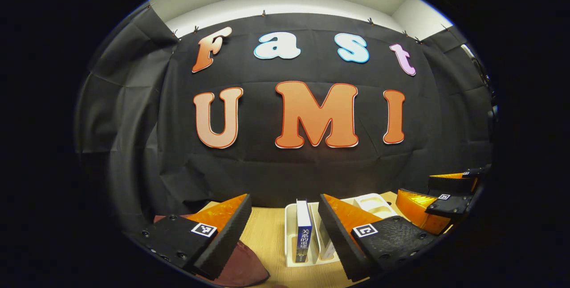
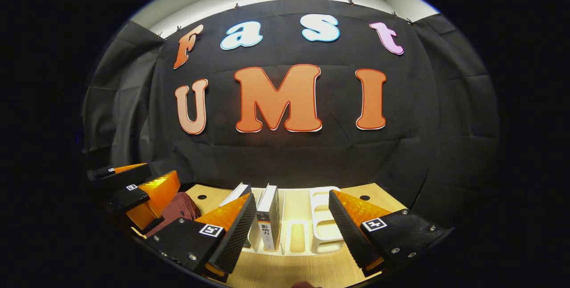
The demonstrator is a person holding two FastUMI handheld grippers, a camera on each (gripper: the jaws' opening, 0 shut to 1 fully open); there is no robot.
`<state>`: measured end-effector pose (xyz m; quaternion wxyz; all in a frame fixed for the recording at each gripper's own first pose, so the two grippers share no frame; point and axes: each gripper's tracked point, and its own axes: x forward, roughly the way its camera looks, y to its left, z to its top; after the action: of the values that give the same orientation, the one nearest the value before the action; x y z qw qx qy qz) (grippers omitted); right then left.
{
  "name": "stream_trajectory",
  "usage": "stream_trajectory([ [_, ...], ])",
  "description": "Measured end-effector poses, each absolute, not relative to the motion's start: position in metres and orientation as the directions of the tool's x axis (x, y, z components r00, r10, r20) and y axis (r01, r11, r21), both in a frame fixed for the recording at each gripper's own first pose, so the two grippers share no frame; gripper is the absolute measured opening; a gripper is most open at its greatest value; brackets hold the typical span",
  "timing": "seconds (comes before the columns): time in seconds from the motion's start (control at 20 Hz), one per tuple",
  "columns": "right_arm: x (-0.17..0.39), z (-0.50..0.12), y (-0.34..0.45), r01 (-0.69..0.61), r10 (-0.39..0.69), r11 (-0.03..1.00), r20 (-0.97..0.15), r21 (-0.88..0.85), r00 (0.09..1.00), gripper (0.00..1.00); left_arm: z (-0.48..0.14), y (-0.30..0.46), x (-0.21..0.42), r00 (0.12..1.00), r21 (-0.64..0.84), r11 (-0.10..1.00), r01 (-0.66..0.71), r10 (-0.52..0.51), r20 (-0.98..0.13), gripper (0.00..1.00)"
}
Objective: Open the schoolbag, grab two books from the bookshelf and put them into the schoolbag.
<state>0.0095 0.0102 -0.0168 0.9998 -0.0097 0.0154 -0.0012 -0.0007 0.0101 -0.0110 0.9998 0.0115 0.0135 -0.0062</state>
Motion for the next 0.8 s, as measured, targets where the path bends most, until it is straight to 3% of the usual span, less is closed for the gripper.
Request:
stream_trajectory([
  [0.8,0.009,-0.026,0.008,0.017,-0.018,1.000,-0.052,-0.021,0.998,0.97,-0.027,0.016,0.000,0.999,0.103,0.995,0.001,0.003,-0.040,0.95],
])
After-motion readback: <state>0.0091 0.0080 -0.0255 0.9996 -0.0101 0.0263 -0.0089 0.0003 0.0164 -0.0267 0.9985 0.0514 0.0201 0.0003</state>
